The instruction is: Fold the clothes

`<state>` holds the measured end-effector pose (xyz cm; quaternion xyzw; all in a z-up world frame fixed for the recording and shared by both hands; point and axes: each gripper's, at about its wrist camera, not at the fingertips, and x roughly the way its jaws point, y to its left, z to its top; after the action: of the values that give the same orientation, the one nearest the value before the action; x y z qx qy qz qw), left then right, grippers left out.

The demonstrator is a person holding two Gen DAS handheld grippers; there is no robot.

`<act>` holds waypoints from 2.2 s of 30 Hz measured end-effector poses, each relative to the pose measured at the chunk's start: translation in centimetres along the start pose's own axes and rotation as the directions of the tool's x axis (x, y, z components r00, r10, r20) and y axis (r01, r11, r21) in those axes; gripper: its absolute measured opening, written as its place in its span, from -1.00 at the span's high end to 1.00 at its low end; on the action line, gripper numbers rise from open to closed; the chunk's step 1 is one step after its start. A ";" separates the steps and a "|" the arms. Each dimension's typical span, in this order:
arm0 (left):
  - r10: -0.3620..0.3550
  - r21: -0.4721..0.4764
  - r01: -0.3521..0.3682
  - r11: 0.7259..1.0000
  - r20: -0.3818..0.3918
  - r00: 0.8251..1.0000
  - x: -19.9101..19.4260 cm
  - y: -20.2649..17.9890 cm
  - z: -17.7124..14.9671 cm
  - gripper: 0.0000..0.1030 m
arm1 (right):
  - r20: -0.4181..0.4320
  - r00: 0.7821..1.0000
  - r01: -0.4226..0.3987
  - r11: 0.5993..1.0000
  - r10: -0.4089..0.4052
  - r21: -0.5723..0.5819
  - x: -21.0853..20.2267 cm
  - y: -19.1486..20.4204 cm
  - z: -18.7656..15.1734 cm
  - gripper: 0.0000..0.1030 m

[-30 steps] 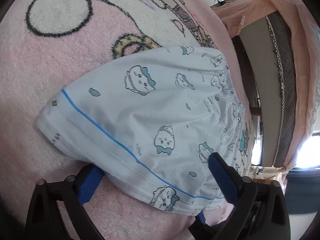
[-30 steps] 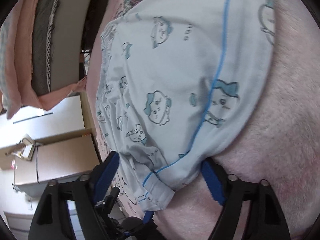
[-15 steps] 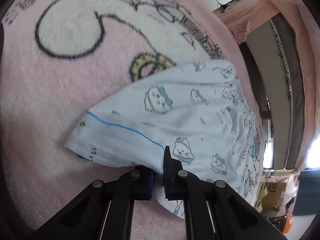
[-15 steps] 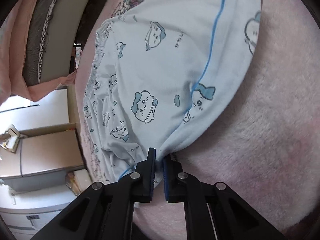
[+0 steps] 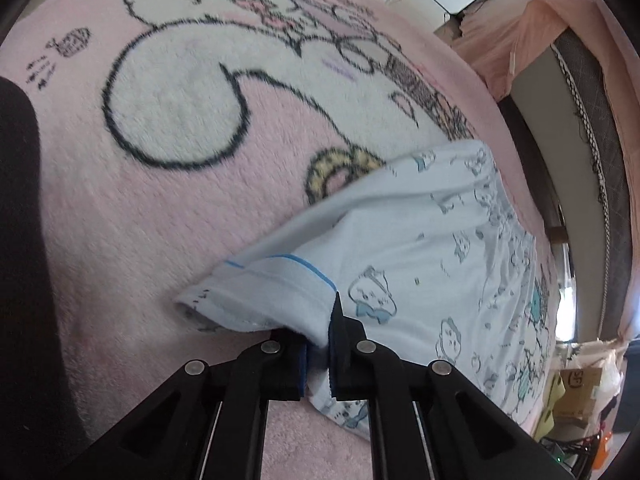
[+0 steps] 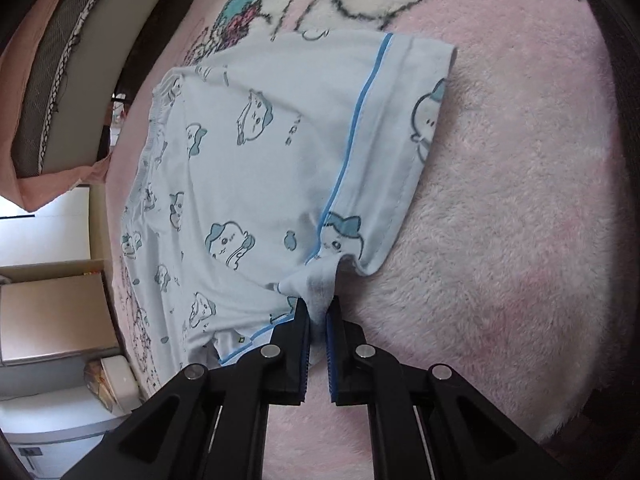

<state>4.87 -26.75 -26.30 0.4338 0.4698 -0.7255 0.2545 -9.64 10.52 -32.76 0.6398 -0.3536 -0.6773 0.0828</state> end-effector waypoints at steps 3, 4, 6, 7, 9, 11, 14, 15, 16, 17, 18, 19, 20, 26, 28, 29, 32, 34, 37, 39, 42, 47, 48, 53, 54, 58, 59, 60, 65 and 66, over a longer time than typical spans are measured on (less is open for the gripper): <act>-0.016 -0.005 0.016 1.000 -0.011 1.000 -0.3 -0.2 -0.2 0.87 | -0.023 1.000 -0.010 1.000 0.010 0.021 0.1 -0.4 0.0 0.87; -0.018 0.000 0.018 1.000 -0.006 1.000 -0.6 -0.2 -0.3 0.87 | -0.020 1.000 -0.007 1.000 0.007 0.015 0.1 -0.1 -0.1 0.81; -0.026 0.006 0.026 1.000 0.005 1.000 -1.3 -0.4 -0.4 0.84 | -0.005 1.000 -0.019 1.000 0.019 -0.005 -0.3 0.6 -0.3 0.39; -0.033 0.007 0.033 0.999 0.012 0.999 -1.7 -0.5 -0.4 0.80 | 0.005 1.000 -0.029 0.999 0.029 -0.014 -0.5 0.9 -0.5 0.07; -0.027 0.025 0.027 0.999 0.029 0.999 -2.4 -0.8 -0.4 0.58 | 0.024 0.999 -0.035 0.999 0.035 -0.039 -1.1 1.2 -0.8 -0.06; -0.031 0.054 0.028 0.998 0.053 0.998 -3.4 -1.1 -0.5 -0.48 | 0.037 0.999 -0.021 0.998 0.024 -0.067 -1.6 1.5 -1.1 -0.08; -0.051 0.074 0.046 0.996 0.067 0.996 -4.7 -1.2 -0.8 -0.74 | 0.022 1.000 -0.014 0.998 0.015 -0.063 -1.6 1.4 -1.3 -0.09; -0.044 0.076 0.039 0.996 0.069 0.997 -4.9 -1.2 -0.9 -0.74 | 0.008 1.000 -0.012 0.998 0.013 -0.059 -1.4 1.4 -1.3 -0.09; -0.037 0.078 0.032 0.996 0.070 0.997 -5.1 -1.2 -1.0 -0.74 | -0.004 1.000 -0.005 0.999 0.005 -0.053 -1.1 1.5 -1.4 -0.09; -0.039 0.082 0.034 0.996 0.064 0.997 -5.1 -1.2 -1.1 -0.74 | -0.011 1.000 0.001 0.999 -0.002 -0.048 -0.9 1.6 -1.6 -0.10; -0.044 0.085 0.039 0.996 0.055 0.998 -5.0 -1.3 -1.2 -0.74 | -0.018 1.000 0.000 0.999 -0.001 -0.049 -0.7 1.7 -1.8 -0.09; -0.054 0.084 0.051 0.995 0.039 0.998 -4.8 -1.4 -1.5 -0.74 | -0.025 1.000 -0.001 0.999 0.000 -0.052 -0.7 1.8 -2.0 -0.10; -0.066 0.080 0.064 0.995 0.020 0.998 -4.6 -1.4 -1.7 -0.74 | -0.033 0.999 -0.002 0.998 0.001 -0.055 -0.6 1.9 -2.2 -0.10; -0.100 0.121 0.107 0.987 -0.061 0.993 -3.1 -3.1 -3.9 -0.74 | -0.048 0.999 -0.003 0.996 -0.001 -0.092 0.0 2.6 -3.0 -0.12; -0.110 0.130 0.119 0.984 -0.080 0.991 -2.7 -3.7 -4.5 -0.74 | -0.054 0.999 -0.011 0.995 0.006 -0.098 -0.1 2.6 -3.4 -0.13; -0.114 0.131 0.125 0.983 -0.088 0.990 -2.6 -3.9 -4.8 -0.74 | -0.057 0.998 -0.017 0.995 0.011 -0.101 -0.1 2.6 -3.6 -0.14; -0.121 0.139 0.135 0.981 -0.105 0.987 -2.0 -4.6 -5.6 -0.74 | -0.061 0.998 -0.030 0.994 0.023 -0.107 -0.1 2.8 -4.0 -0.16; -0.127 0.137 0.142 0.980 -0.116 0.985 -1.5 -4.8 -6.0 -0.74 | -0.066 0.997 -0.043 0.992 0.035 -0.116 0.0 3.0 -4.4 -0.17; -0.131 0.129 0.150 0.980 -0.143 0.981 -0.4 -4.9 -6.3 -0.74 | -0.080 0.996 -0.050 0.990 0.040 -0.133 0.5 3.6 -4.8 -0.19; -0.151 0.116 0.171 0.978 -0.157 0.976 0.2 -5.0 -6.4 -0.74 | -0.093 0.995 -0.051 0.988 0.038 -0.145 1.1 4.0 -5.0 -0.20; -0.201 0.080 0.218 0.973 -0.180 0.963 0.9 -5.0 -6.5 -0.74 | -0.105 0.994 -0.051 0.987 0.035 -0.153 1.7 4.3 -5.4 -0.21; -0.221 0.002 0.226 0.974 -0.199 0.955 2.2 -4.5 -6.7 -0.74 | -0.104 0.994 -0.060 0.986 0.044 -0.156 2.3 4.7 -5.5 -0.21; -0.226 -0.012 0.228 0.973 -0.200 0.953 2.4 -4.4 -6.8 -0.74 | -0.104 0.993 -0.064 0.985 0.048 -0.158 2.5 4.8 -5.5 -0.21; -0.221 -0.003 0.225 0.974 -0.197 0.955 2.7 -4.8 -6.5 -0.75 | -0.120 0.990 -0.086 0.985 0.068 -0.149 3.5 5.1 -5.3 -0.21; -0.218 0.002 0.223 0.975 -0.197 0.956 2.8 -4.9 -6.5 -0.75 | -0.125 0.989 -0.092 0.986 0.074 -0.140 3.7 5.0 -5.2 -0.21; -0.205 0.023 0.214 0.977 -0.205 0.957 3.1 -5.5 -6.3 -0.84 | -0.132 0.987 -0.112 0.987 0.096 -0.117 3.7 4.3 -4.8 -0.22; -0.203 0.029 0.213 0.977 -0.206 0.957 3.1 -5.6 -6.3 -0.89 | -0.134 0.986 -0.115 0.987 0.099 -0.116 3.6 4.2 -4.7 -0.22; -0.201 0.034 0.212 0.977 -0.206 0.958 3.2 -5.8 -6.3 -0.90 | -0.134 0.986 -0.117 0.986 0.101 -0.117 3.7 4.3 -4.7 -0.22; -0.203 0.036 0.215 0.976 -0.208 0.957 3.4 -6.0 -6.0 -0.91 | -0.134 0.983 -0.139 0.984 0.123 -0.113 3.7 4.2 -4.4 -0.28; -0.203 0.033 0.215 0.976 -0.209 0.957 3.5 -6.0 -5.9 -0.91 | -0.133 0.982 -0.147 0.984 0.133 -0.103 3.7 4.0 -4.3 -0.28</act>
<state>0.80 -18.69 -27.63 0.4607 0.5163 -0.7128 0.1147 -7.63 3.87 -33.05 0.6491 -0.3532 -0.6469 0.1884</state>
